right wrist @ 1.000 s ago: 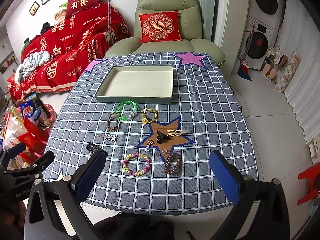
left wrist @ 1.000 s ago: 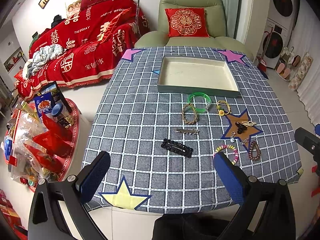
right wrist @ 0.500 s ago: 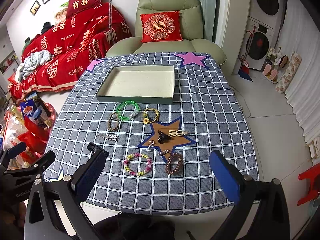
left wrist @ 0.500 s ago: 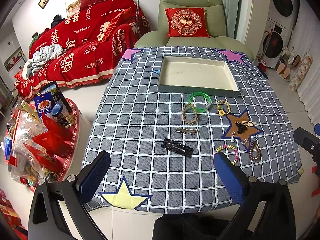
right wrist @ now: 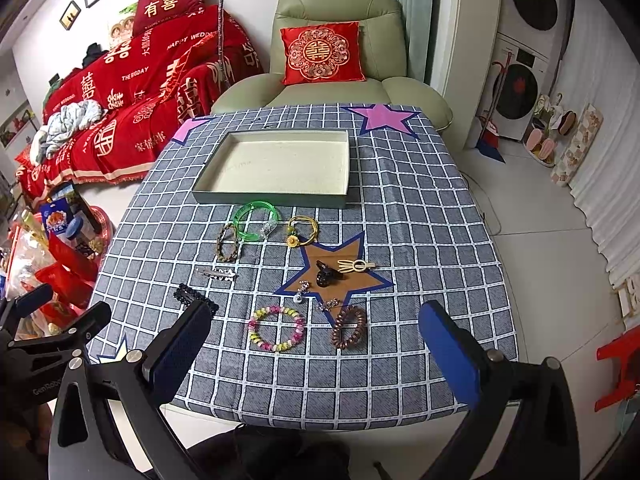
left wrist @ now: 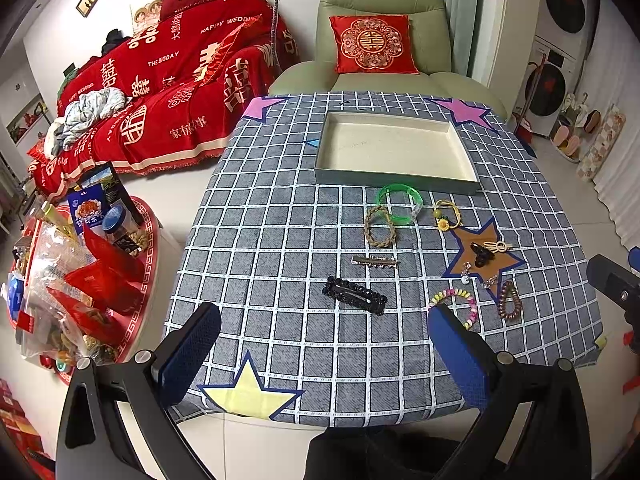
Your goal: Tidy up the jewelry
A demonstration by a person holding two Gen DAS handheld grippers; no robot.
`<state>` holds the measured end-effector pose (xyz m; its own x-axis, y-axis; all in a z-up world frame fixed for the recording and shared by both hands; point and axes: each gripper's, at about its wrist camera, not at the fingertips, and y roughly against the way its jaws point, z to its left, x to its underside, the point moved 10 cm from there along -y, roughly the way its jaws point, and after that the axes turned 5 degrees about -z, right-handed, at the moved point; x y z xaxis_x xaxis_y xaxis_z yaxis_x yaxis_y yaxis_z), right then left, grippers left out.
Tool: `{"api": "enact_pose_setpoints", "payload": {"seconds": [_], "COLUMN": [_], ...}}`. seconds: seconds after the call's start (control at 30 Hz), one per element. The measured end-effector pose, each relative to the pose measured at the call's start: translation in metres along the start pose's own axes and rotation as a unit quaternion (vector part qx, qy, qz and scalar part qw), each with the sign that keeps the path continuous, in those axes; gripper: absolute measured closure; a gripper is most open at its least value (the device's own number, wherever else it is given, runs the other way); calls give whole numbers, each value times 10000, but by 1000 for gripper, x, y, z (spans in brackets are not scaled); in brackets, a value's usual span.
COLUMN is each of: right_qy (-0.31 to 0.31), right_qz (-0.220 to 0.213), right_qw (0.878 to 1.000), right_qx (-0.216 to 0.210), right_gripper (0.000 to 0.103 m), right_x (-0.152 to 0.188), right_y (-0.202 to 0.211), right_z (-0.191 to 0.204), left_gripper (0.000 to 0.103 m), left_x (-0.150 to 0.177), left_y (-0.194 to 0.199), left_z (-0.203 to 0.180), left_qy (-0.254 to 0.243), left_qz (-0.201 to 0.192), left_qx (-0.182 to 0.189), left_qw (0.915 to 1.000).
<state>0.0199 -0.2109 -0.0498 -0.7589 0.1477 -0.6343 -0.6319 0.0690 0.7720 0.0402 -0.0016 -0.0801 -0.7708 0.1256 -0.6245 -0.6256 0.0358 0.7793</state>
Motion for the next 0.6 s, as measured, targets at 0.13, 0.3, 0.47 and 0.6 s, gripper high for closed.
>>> {"api": "enact_pose_setpoints", "payload": {"seconds": [0.13,0.3,0.47,0.6], "right_qy": [1,-2,-31,-41], "right_qz": [4,9,41,79], "right_qw": [10000,10000,10000,10000], "right_qx": [0,6,14,10], "right_gripper": [0,0,0,0], "right_x": [1,1,5,7], "right_y": [0,-1,-5,-7], "right_z": [1,1,3,3], "left_gripper": [0,0,0,0], "left_x": [0,0,3,7], "left_y": [0,0,-1,-4], "left_z": [1,0,4,7], "left_qy": [-1,-5,1,3], "left_qz": [3,3,28,57], "left_qx": [-2,3,-2,1], "left_qw": [10000,10000,10000,10000]}}
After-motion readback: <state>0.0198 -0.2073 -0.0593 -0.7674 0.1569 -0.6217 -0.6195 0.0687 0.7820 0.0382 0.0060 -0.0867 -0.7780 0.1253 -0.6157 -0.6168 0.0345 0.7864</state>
